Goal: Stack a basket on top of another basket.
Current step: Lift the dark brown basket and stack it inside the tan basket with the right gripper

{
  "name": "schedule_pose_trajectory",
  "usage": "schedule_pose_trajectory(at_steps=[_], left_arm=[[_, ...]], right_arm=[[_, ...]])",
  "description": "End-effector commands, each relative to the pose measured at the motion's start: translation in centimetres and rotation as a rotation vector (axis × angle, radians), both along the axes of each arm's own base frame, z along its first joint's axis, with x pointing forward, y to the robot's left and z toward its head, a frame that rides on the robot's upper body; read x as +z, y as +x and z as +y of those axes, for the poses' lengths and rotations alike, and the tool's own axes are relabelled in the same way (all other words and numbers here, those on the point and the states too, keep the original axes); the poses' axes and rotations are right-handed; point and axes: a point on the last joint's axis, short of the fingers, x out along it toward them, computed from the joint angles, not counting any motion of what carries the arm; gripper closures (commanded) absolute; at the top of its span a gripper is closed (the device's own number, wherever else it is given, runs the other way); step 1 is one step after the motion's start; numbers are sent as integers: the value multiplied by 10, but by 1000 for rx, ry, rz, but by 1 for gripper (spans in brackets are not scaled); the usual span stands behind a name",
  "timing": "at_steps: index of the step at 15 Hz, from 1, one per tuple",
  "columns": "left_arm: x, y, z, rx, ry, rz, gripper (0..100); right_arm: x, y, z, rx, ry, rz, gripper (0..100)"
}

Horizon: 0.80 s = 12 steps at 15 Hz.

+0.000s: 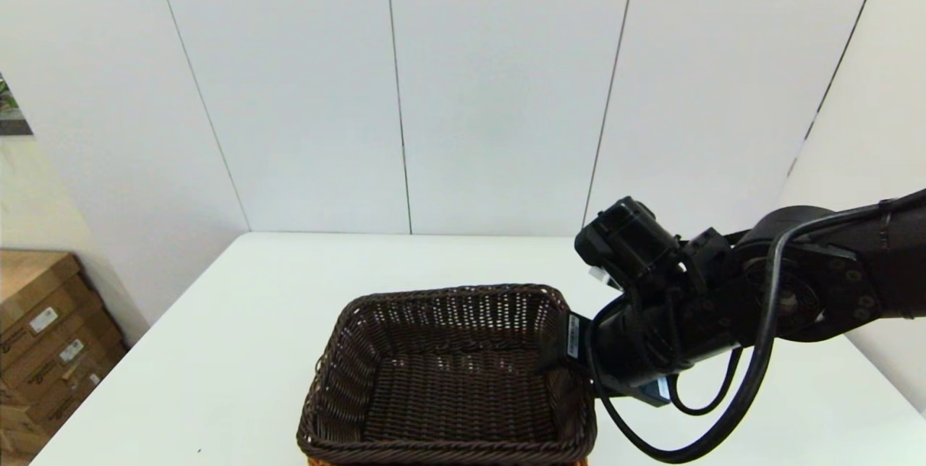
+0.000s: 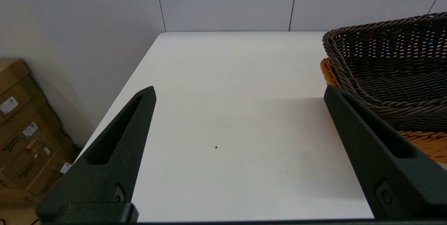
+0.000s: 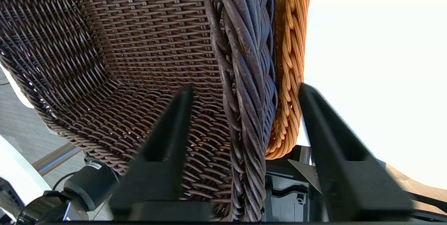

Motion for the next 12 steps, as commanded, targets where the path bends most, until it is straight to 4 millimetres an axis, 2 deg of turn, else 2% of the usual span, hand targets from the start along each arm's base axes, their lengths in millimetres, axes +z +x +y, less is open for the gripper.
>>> schedule_pose_trajectory(at_steps=[1, 5, 12], left_arm=[[0, 0, 0, 0, 0, -1, 0], [0, 0, 0, 0, 0, -1, 0], [0, 0, 0, 0, 0, -1, 0]], right_arm=[[2, -1, -1, -3, 6, 3, 0], [9, -4, -3, 0, 14, -21, 0], [36, -13, -11, -12, 47, -116, 0]])
